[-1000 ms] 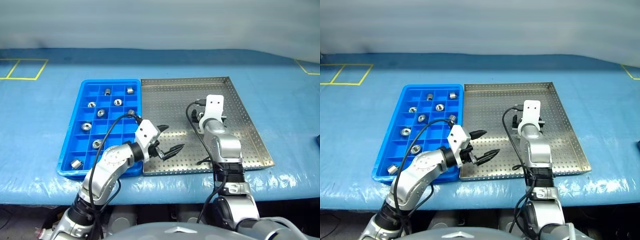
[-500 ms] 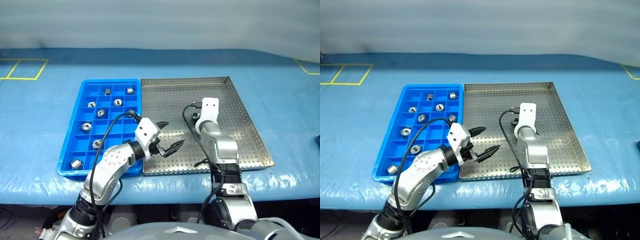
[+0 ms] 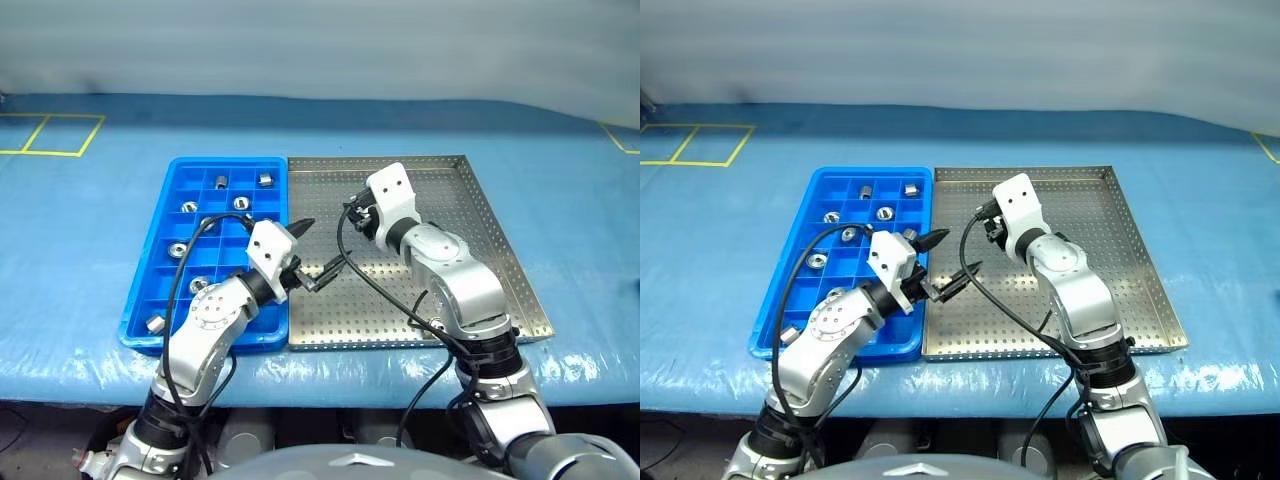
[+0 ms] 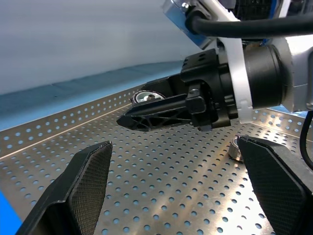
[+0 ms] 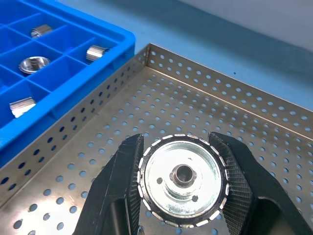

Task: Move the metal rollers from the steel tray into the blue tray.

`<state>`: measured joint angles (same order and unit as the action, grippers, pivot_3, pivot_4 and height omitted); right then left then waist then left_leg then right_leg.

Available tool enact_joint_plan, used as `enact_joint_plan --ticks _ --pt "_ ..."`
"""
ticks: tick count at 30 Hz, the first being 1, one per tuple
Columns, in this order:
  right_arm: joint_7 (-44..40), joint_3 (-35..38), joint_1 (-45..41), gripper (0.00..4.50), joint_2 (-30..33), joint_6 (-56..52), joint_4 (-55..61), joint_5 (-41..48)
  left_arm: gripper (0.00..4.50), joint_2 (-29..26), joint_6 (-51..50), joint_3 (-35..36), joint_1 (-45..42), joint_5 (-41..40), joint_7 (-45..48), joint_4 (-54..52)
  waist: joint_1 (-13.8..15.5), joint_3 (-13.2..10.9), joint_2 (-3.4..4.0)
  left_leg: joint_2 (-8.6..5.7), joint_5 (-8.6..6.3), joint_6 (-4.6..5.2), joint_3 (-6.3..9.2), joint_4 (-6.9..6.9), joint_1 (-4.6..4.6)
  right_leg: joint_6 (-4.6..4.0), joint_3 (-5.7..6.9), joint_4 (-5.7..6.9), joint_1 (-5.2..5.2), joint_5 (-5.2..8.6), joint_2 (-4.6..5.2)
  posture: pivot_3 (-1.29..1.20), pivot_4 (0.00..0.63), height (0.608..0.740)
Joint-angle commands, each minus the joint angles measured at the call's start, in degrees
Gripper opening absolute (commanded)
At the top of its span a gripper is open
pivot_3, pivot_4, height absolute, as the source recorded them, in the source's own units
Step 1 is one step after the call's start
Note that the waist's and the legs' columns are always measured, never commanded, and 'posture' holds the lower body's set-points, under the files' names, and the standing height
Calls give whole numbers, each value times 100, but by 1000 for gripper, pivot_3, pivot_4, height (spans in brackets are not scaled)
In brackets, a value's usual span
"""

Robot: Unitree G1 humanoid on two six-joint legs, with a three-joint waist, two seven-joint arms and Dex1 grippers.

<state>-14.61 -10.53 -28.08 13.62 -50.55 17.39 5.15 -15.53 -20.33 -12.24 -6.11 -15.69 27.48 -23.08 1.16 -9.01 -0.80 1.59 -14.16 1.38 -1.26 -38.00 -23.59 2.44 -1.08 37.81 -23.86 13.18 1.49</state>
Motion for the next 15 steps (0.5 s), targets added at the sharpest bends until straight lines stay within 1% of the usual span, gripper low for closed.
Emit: enact_joint_plan --ticks 1,5,8,15 --pt "-37 -41 -295 1726 -92 125 147 -5 4500 -122 224 307 127 94 -93 -291 46 0 0 0 0 0 1 0 0 0 1 0 0 0 0 230 150 740" --pt "-25 -112 -459 1726 -297 201 -136 -28 4500 -215 288 609 375 129 -256 -457 154 0 0 0 0 0 3 2 -1 -1 3 -1 0 0 1 264 150 740" --pt "-92 -231 -580 1726 -518 344 -380 -1 4500 -302 225 842 663 140 -372 -741 239 -1 1 2 0 0 7 3 -3 -1 7 -2 0 0 4 358 150 740" --pt "-319 -518 -731 1726 -868 673 -874 11 4500 -329 40 1268 1295 103 -642 -1355 578 -2 2 3 0 -2 16 6 -7 -8 18 -3 -1 5 6 452 150 740"
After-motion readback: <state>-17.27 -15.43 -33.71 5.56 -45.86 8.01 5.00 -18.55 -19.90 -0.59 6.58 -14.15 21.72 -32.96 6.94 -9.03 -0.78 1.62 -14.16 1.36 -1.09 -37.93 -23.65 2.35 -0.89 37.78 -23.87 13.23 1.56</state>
